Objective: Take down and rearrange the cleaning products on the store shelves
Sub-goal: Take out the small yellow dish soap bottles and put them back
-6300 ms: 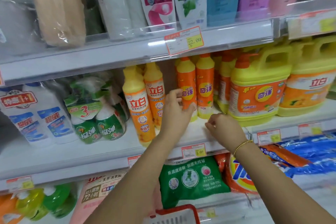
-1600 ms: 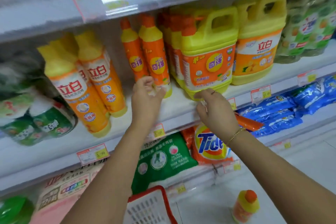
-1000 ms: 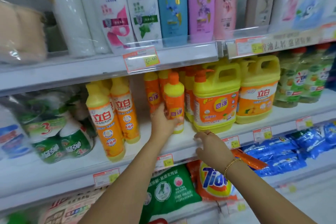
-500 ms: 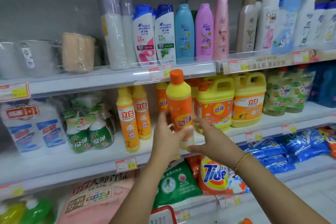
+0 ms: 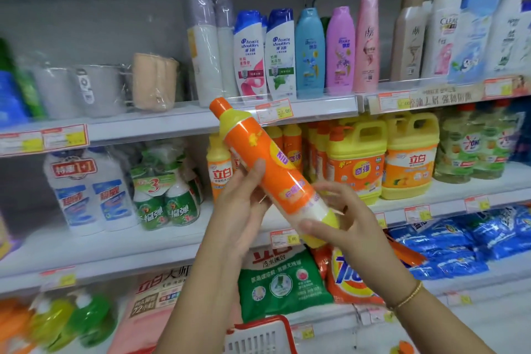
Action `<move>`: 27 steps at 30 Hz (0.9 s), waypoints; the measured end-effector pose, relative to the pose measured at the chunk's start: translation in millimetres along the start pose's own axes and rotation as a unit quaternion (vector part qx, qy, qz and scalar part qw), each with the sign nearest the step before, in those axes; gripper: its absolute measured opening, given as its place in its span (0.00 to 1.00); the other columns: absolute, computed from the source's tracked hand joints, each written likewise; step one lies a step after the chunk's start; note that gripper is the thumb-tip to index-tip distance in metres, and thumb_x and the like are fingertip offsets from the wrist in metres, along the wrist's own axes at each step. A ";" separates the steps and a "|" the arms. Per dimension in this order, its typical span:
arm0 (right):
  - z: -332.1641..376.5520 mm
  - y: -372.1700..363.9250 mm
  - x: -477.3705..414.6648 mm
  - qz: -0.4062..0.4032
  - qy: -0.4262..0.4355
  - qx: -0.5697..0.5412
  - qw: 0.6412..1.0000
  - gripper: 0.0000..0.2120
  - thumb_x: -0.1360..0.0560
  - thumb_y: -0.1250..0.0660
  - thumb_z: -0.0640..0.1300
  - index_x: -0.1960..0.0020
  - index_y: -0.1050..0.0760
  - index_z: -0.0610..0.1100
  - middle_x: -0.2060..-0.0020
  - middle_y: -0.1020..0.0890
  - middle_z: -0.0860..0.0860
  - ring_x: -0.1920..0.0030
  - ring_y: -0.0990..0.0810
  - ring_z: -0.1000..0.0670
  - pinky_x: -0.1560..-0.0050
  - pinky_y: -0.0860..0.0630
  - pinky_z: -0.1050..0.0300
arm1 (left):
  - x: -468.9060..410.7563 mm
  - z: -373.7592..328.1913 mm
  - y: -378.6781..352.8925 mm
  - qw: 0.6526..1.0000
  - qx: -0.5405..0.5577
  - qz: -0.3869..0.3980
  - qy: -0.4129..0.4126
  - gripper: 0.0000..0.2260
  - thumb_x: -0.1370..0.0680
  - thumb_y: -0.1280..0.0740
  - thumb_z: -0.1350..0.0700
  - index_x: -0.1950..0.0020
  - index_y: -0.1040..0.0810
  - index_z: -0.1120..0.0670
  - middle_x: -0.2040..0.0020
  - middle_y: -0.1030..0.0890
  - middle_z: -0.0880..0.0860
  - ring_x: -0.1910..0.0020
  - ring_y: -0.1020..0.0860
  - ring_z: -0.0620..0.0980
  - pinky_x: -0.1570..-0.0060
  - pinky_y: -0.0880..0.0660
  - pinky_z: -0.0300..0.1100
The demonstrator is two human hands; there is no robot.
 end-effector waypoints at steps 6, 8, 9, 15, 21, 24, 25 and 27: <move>-35.6 -42.8 22.8 0.265 -0.255 -0.384 0.847 0.23 0.26 0.32 0.46 0.34 0.28 0.37 0.42 0.24 0.32 0.45 0.23 0.34 0.40 0.28 0.39 | 7.3 -1.7 -4.1 0.983 0.121 0.135 0.022 0.38 0.43 0.17 0.53 0.36 0.25 0.59 0.40 0.21 0.63 0.43 0.20 0.62 0.46 0.22 0.55; -39.6 -34.5 19.4 0.258 -0.220 -0.269 0.901 0.22 0.25 0.35 0.47 0.34 0.28 0.37 0.39 0.24 0.34 0.40 0.25 0.34 0.36 0.31 0.40 | 7.7 -4.9 7.8 0.993 0.081 0.084 0.008 0.39 0.47 0.16 0.51 0.39 0.24 0.59 0.47 0.17 0.60 0.49 0.18 0.58 0.50 0.20 0.52; -37.5 -28.8 15.5 0.230 -0.191 -0.173 0.938 0.21 0.27 0.34 0.48 0.37 0.25 0.40 0.41 0.22 0.38 0.41 0.24 0.36 0.39 0.27 0.44 | 8.6 -6.9 14.1 0.998 0.035 0.044 0.002 0.38 0.47 0.16 0.49 0.41 0.23 0.59 0.50 0.17 0.58 0.52 0.17 0.55 0.54 0.19 0.50; -17.7 -30.0 11.0 0.118 -0.062 0.258 0.957 0.29 0.42 0.24 0.62 0.44 0.28 0.58 0.53 0.20 0.56 0.56 0.19 0.56 0.54 0.20 0.54 | 14.1 -1.7 25.1 0.974 -0.210 -0.081 0.016 0.19 0.35 0.26 0.53 0.45 0.23 0.52 0.56 0.16 0.50 0.59 0.17 0.48 0.59 0.21 0.44; -34.7 -50.2 22.5 0.181 -0.267 -0.138 0.936 0.21 0.33 0.27 0.47 0.44 0.25 0.40 0.53 0.16 0.41 0.56 0.16 0.45 0.55 0.19 0.50 | 10.0 29.8 45.2 0.985 -0.005 -0.082 0.151 0.24 0.33 0.31 0.49 0.41 0.23 0.59 0.47 0.18 0.61 0.43 0.21 0.58 0.38 0.27 0.57; -30.1 -58.6 28.0 0.218 -0.308 -0.327 0.867 0.15 0.28 0.33 0.47 0.51 0.18 0.36 0.56 0.18 0.36 0.59 0.17 0.41 0.58 0.19 0.50 | 10.6 50.5 54.6 0.978 0.050 -0.078 0.184 0.25 0.32 0.33 0.50 0.38 0.26 0.61 0.41 0.21 0.62 0.42 0.23 0.58 0.38 0.28 0.55; -27.9 -59.8 30.1 0.243 -0.313 -0.349 0.849 0.16 0.28 0.32 0.49 0.51 0.18 0.36 0.56 0.18 0.36 0.58 0.17 0.41 0.57 0.19 0.49 | 11.2 56.5 55.5 0.977 0.063 -0.073 0.193 0.25 0.31 0.32 0.50 0.38 0.26 0.62 0.40 0.22 0.62 0.42 0.23 0.58 0.37 0.29 0.55; -29.9 -58.8 33.8 0.285 -0.320 -0.353 0.832 0.20 0.30 0.29 0.51 0.46 0.19 0.36 0.53 0.19 0.35 0.54 0.18 0.39 0.52 0.20 0.49 | 11.7 66.7 52.7 0.973 0.083 -0.055 0.207 0.32 0.33 0.28 0.48 0.34 0.28 0.62 0.35 0.25 0.62 0.36 0.26 0.59 0.34 0.32 0.58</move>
Point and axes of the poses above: each hand's wrist, its own x-axis away from the middle knuckle, its own y-axis out of the back of the hand, z = x × y, the point moved 8 cm from there along -x, towards the middle knuckle
